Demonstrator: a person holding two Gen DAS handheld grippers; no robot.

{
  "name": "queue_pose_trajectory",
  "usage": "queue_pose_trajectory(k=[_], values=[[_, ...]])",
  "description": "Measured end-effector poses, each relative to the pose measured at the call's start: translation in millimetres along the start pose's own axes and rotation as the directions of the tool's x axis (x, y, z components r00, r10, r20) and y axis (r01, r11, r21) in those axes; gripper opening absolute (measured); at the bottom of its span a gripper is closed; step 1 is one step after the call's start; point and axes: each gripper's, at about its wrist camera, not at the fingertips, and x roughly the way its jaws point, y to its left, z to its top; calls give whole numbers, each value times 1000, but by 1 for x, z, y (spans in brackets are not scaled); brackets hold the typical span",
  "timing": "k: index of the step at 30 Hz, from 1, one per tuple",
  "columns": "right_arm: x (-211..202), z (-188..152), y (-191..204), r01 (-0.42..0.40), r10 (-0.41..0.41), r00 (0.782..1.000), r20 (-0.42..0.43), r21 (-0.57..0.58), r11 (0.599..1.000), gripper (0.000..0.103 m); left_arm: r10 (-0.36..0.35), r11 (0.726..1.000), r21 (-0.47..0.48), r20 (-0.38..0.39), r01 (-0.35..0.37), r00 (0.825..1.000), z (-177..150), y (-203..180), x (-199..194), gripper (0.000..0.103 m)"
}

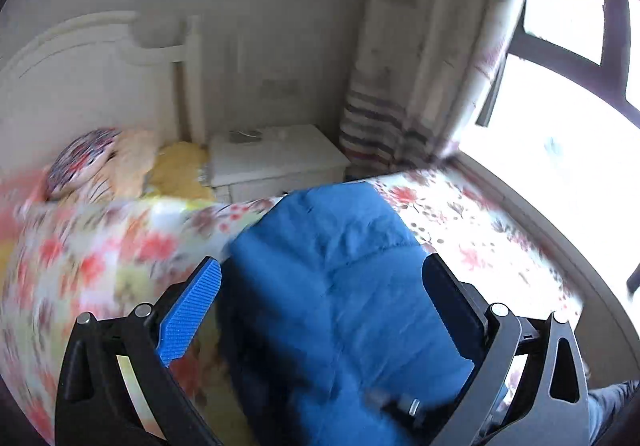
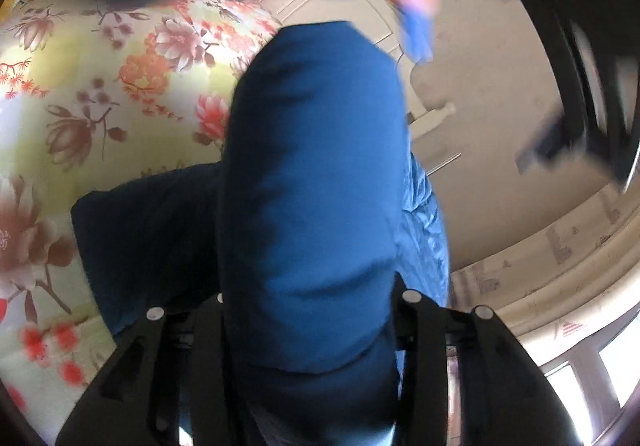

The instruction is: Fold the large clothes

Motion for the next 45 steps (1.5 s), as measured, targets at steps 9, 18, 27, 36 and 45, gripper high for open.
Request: queue_pose_trajectory(k=[9,18,27,36,45], values=[[-22,-28,21,-105,107,989,100,-25,994,65,63,998,19,-286,-60,956,-39,31,144,99],[-40,-101,-124,-480,338,875,346,529,700,40,2,987,-155,-162,-27,987,-73,74,137,99],[4,-20,-15,-338,318,938,136,165,927,37,178,982,-37,-130,-184,975,-61,55,99,99],[20,-28,-12,-341,317,938,142,195,920,36,297,953,80,-45,-293,954,-16,13,86,99],[18,-44,-39,-522,476,852,217,279,806,35,326,931,-122,-146,-344,934,-66,56,130,99]])
